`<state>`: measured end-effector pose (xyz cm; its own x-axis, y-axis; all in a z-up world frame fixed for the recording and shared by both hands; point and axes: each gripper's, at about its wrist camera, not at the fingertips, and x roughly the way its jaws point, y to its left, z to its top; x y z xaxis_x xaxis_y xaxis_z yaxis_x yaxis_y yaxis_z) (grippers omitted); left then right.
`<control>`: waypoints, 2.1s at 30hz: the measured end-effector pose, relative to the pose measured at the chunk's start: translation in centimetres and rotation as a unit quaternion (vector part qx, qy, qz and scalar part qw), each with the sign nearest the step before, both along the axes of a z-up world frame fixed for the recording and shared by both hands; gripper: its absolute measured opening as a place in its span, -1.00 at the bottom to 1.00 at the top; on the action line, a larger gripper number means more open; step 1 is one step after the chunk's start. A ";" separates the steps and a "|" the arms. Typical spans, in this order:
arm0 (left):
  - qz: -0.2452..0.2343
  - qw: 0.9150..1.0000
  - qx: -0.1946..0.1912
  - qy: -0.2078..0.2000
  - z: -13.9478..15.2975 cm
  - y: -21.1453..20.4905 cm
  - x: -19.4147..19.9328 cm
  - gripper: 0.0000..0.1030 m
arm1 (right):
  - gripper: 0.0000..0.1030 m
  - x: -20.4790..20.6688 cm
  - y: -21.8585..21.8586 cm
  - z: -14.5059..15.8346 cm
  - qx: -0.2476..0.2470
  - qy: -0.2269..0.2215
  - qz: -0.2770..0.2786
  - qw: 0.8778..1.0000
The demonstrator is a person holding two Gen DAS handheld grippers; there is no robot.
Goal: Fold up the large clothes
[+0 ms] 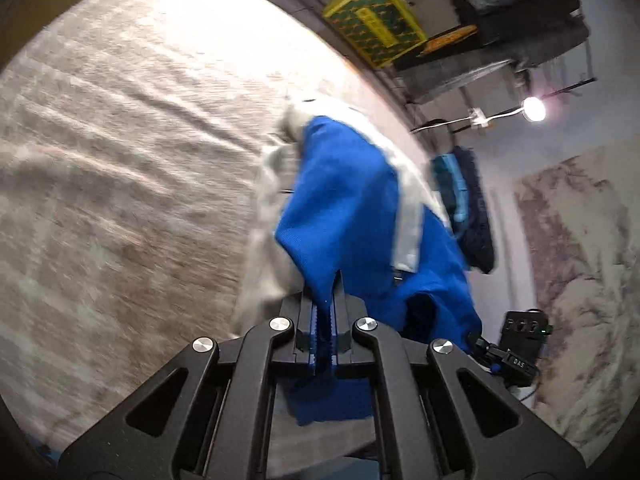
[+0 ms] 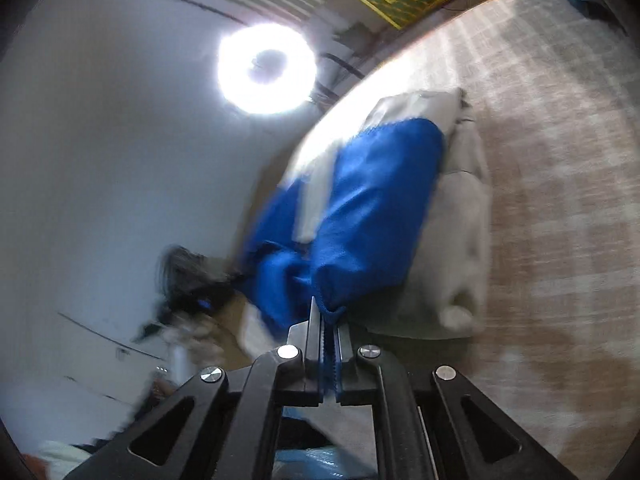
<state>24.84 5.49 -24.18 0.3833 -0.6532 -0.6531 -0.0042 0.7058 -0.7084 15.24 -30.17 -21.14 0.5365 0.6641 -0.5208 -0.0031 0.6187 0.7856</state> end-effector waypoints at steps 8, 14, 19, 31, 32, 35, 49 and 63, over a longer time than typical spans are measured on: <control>-0.003 0.996 0.077 -0.032 1.4 0.3 -2.4 -0.75 | -0.48 -1.6 -0.5 -0.7 -0.105 0.036 -0.021 0.994; -0.030 0.996 0.038 -0.079 5.1 -1.7 -5.8 -0.73 | 0.04 -1.4 -2.1 -0.3 -0.037 0.003 -0.031 0.999; -0.142 0.988 -0.009 -0.052 3.2 -10.3 -8.5 -0.08 | -0.01 0.8 -2.2 -1.5 0.000 0.035 -0.041 0.999; -0.232 0.957 0.156 -0.079 -0.6 -22.4 -9.4 -0.22 | -0.08 0.9 -3.3 -1.9 0.038 0.043 -0.059 0.997; -0.234 0.955 0.162 -0.081 -0.7 -22.7 -9.4 -0.76 | -0.08 0.9 -3.3 -1.9 0.036 0.044 -0.059 0.997; -0.242 0.958 0.140 -0.062 -0.7 -22.1 -8.6 -0.85 | -0.52 1.2 -3.3 -2.2 0.027 0.051 -0.054 0.997; -0.281 0.951 0.117 -0.052 0.2 -20.1 -10.6 -0.92 | -0.96 1.9 0.7 -0.7 -0.214 0.042 -0.006 0.976; -0.277 0.953 0.096 -0.072 2.1 -19.1 -10.2 -0.93 | -0.96 0.9 -2.1 0.7 -0.107 0.017 -0.035 0.994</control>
